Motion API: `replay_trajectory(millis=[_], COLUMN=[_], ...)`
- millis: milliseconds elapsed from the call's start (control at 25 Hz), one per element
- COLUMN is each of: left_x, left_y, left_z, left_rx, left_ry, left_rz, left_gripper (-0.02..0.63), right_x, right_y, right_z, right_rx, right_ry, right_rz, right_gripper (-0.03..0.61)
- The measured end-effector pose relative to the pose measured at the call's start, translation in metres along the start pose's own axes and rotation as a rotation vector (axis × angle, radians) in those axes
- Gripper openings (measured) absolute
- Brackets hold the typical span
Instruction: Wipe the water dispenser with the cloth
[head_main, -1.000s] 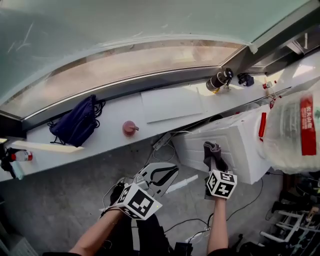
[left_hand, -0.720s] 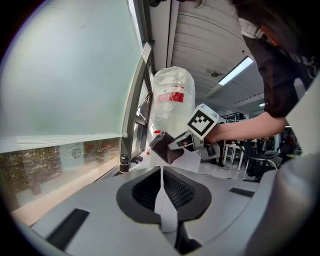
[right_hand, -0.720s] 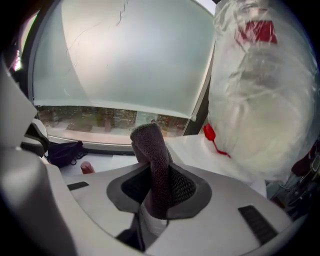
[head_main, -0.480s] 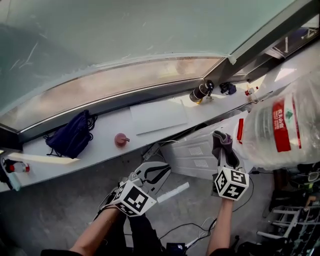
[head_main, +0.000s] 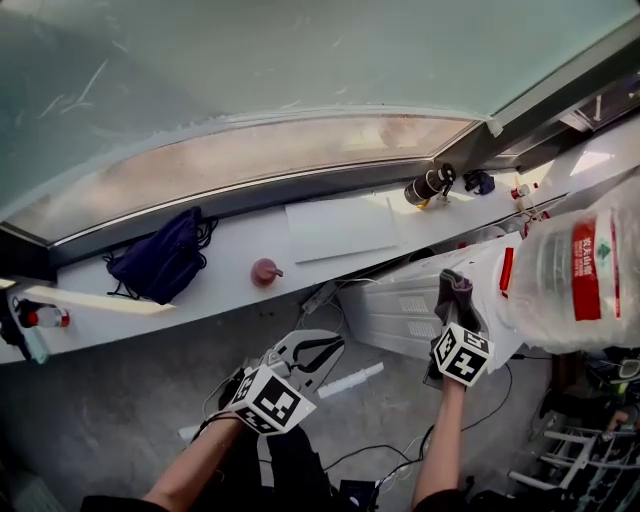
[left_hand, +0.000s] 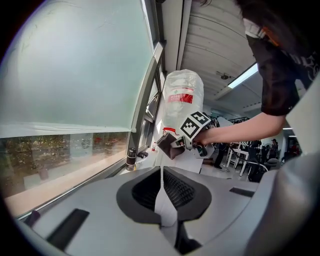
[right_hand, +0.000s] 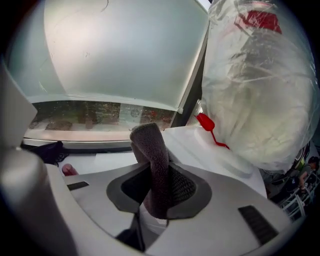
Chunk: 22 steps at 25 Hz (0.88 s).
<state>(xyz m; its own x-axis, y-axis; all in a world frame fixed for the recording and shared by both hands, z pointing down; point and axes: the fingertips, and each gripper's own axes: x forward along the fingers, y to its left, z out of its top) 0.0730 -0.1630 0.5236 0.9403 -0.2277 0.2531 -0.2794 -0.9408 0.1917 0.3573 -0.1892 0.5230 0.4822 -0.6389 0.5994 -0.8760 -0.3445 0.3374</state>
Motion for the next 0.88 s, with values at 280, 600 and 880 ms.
replay_trajectory(millis=[280, 600, 880], left_x=[-0.014, -0.012, 0.006], left_y=[0.023, 0.024, 0.033], left_z=[-0.014, -0.031, -0.049], left_rx=[0.002, -0.02, -0.048], left_ry=[0.009, 0.04, 0.07], left_rz=[0.009, 0.016, 0.079], left_gripper=[0.025, 0.026, 0.026], right_x=[0.036, 0.081, 0.135], right_y=[0.019, 0.039, 0.061], right_z=[-0.038, -0.09, -0.154], right_rx=[0.03, 0.016, 0.032], right_ry=[0.07, 0.134, 0.229], right_rz=[-0.066, -0.078, -0.047], right_gripper=[0.1, 0.1, 0.1])
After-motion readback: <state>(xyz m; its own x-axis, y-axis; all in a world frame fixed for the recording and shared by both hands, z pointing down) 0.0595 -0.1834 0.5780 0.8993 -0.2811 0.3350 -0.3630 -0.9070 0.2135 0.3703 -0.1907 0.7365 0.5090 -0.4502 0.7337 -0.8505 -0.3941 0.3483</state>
